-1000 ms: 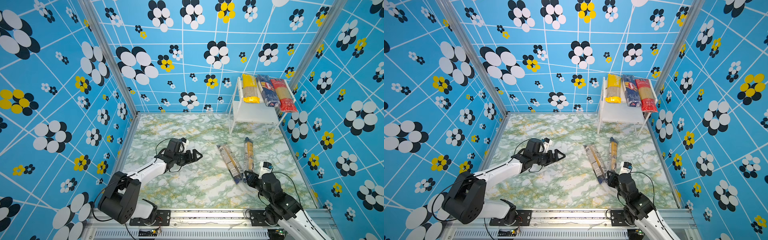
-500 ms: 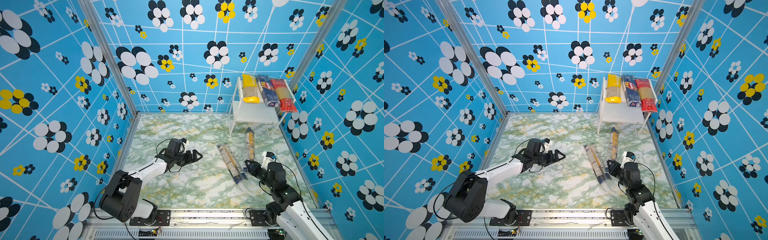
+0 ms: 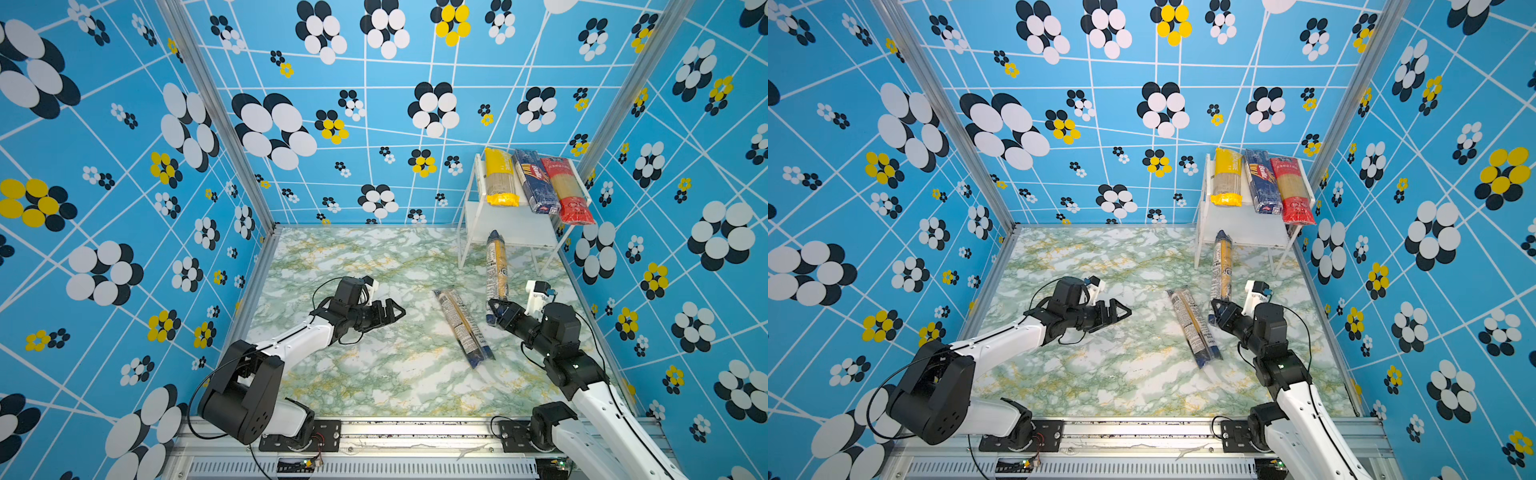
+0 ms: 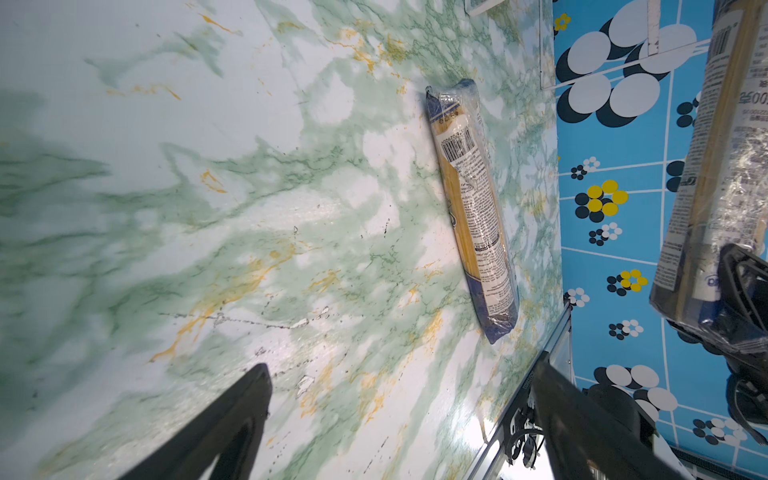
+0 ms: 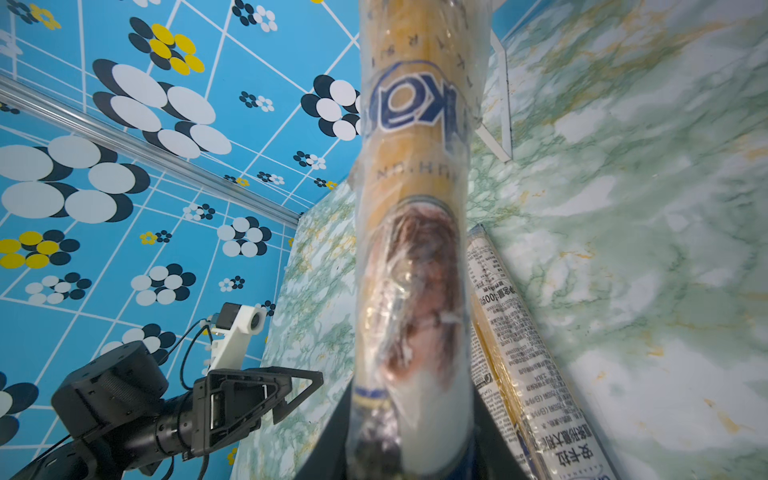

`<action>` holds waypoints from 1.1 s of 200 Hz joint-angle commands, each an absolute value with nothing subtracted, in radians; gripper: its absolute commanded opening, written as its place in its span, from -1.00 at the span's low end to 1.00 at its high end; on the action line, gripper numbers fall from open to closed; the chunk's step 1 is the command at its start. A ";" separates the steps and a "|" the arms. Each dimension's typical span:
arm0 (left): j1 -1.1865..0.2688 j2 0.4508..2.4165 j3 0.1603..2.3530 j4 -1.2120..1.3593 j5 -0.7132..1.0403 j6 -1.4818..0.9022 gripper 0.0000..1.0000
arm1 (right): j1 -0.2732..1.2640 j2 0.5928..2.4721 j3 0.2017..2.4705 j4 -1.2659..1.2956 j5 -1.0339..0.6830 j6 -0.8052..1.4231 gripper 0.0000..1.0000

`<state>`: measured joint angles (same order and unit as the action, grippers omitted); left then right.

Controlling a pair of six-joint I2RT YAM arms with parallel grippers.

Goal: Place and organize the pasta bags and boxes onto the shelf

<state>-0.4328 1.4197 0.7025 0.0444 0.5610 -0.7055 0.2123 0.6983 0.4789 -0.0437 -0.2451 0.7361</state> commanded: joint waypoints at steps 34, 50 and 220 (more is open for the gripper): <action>-0.439 1.431 0.718 0.050 0.579 -0.688 0.98 | 0.192 0.763 0.596 0.149 -0.271 0.658 -1.00; -0.439 1.431 0.721 0.048 0.578 -0.686 0.98 | 0.187 0.788 0.607 0.170 -0.269 0.658 -1.00; -0.437 1.446 0.741 0.033 0.578 -0.678 0.99 | 0.124 1.073 0.797 0.296 -0.303 0.684 -1.00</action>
<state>-0.4328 1.4384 0.7158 0.0475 0.5617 -0.7017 0.1299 1.0714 0.7139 0.0971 -0.2726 0.6952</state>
